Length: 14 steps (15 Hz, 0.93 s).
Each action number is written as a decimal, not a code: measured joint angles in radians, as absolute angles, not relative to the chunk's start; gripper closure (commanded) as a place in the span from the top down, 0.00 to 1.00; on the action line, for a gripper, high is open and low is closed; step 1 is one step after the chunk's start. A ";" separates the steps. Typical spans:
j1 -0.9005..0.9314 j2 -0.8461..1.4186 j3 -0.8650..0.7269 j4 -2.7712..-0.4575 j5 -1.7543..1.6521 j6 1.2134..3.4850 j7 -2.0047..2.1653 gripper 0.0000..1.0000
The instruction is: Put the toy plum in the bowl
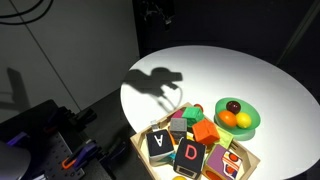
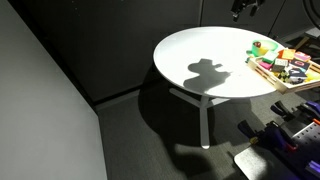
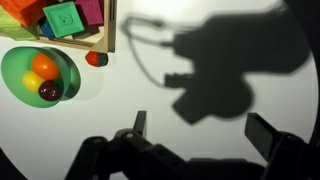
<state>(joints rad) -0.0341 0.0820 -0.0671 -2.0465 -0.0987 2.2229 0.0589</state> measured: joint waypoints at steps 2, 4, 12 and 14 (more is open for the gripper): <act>-0.034 0.060 -0.059 -2.053 -0.099 2.197 0.059 1.00; -0.034 0.041 -0.051 -2.053 -0.099 2.164 0.057 1.00; -0.033 -0.004 -0.028 -2.044 -0.098 2.050 0.057 1.00; -0.033 -0.005 -0.027 -2.043 -0.098 2.046 0.057 1.00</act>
<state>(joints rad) -0.0331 -0.0051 -0.0274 -2.0432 -0.0979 2.0465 0.0570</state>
